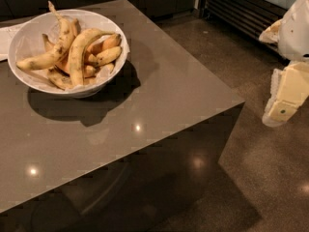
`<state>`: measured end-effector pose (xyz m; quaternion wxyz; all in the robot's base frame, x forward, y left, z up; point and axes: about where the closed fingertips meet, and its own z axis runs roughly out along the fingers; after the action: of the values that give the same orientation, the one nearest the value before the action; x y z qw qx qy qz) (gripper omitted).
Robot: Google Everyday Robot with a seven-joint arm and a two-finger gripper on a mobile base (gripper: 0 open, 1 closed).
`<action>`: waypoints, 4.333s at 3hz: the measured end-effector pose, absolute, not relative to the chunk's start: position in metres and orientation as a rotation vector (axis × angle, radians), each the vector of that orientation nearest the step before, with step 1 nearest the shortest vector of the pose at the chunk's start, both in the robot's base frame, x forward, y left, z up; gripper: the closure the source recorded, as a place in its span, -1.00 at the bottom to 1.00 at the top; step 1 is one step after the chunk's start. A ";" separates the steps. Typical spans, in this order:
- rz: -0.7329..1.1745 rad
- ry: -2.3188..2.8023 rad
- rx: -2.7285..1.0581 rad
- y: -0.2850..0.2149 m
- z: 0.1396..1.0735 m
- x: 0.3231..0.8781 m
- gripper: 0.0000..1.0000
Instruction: Pick banana from white bowl
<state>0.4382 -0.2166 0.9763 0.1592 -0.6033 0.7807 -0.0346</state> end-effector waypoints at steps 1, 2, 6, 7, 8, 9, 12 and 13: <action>-0.099 2.231 -1.724 -0.217 0.976 0.438 -1.00; -0.120 2.196 -1.740 -0.208 0.982 0.444 -1.00; -0.153 2.063 -1.902 -0.169 0.987 0.475 -1.00; -0.199 1.996 -1.950 -0.152 0.988 0.492 -1.00; -0.212 1.924 -2.016 -0.134 0.989 0.512 -1.00; -0.225 1.845 -2.078 -0.113 0.992 0.531 -1.00; -0.320 1.731 -2.132 -0.085 1.000 0.562 -1.00; -0.319 1.657 -2.189 -0.062 1.001 0.586 -1.00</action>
Offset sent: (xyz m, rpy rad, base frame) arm 0.0136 0.0191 0.0061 -0.0114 -0.0333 0.0509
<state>0.5857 -0.0619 1.0009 0.1878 -0.7778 0.5890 -0.1134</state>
